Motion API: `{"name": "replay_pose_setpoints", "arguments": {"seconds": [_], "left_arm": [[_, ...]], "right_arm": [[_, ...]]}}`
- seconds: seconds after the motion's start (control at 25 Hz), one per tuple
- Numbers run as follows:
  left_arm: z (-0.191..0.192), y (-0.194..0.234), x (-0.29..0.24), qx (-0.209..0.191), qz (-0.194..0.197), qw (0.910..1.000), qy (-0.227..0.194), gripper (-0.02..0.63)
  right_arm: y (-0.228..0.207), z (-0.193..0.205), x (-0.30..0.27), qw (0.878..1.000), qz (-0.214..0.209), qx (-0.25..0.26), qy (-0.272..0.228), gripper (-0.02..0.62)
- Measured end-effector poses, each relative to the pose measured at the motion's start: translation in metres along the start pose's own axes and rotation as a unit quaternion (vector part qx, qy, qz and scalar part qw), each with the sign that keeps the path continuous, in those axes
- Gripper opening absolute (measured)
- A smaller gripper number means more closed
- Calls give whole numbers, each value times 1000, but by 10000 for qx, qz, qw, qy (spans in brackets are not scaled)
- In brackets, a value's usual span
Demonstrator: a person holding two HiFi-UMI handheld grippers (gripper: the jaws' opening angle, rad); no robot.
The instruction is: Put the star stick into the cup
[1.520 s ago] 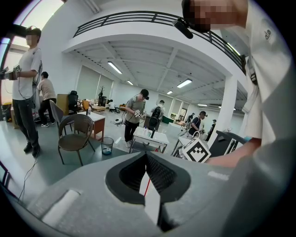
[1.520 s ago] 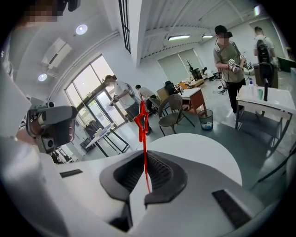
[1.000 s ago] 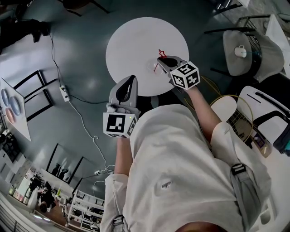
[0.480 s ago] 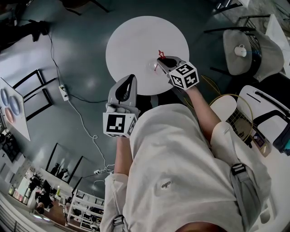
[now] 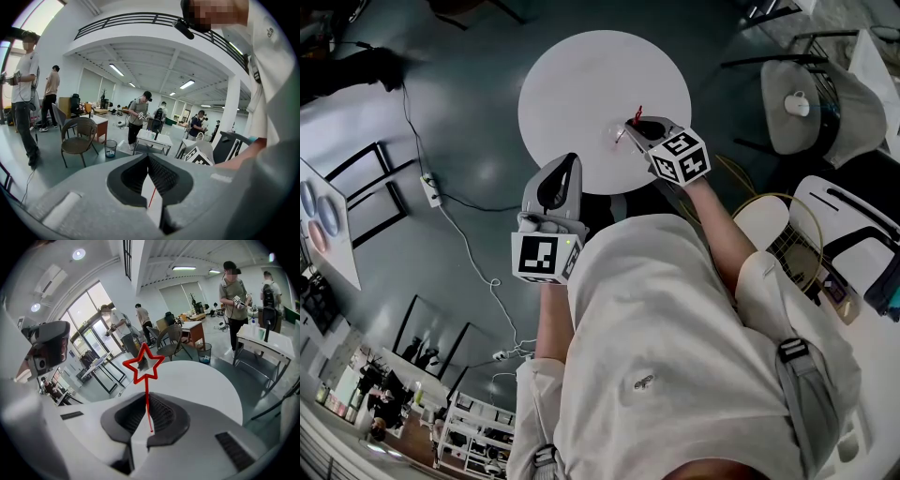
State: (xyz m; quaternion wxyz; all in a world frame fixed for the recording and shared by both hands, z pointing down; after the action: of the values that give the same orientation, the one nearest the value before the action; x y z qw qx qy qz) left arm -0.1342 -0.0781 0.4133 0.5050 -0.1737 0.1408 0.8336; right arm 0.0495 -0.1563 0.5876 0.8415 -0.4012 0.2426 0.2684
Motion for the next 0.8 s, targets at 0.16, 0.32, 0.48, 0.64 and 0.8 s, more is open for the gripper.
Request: {"name": "replay_pose_setpoints", "arguments": {"seconds": [0.16,0.32,0.48,0.64,0.8], "left_arm": [[1,-3,3,1,-15,10000,-9,11],[2,-8,4,-12,-32,10000,-13,11],[2,-7,5,-4,-44,10000,-10,11],[3,-9,8,-2,-47,10000,-17,11],[5,-10,10,2,-44,10000,-18,11]], "right_arm": [[0,4,1,10000,15,13,23,28],[-2,8,3,10000,13,8,60,28],[-2,10,2,10000,18,10,89,28],[-1,13,3,9999,34,26,108,29],[0,16,3,9999,31,56,106,32]]}}
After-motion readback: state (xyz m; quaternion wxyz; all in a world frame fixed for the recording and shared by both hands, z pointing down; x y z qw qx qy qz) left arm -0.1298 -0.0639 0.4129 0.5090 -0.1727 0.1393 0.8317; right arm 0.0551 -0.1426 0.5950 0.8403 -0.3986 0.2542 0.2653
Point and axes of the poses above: the fingertips, and each gripper's own axes: x backward along the fingers, y to its left, z out of its underside, the point moved 8 cm from there along x, backward along the fingers, and after that the axes turned 10 degrees about -x, right-handed, at the moved point
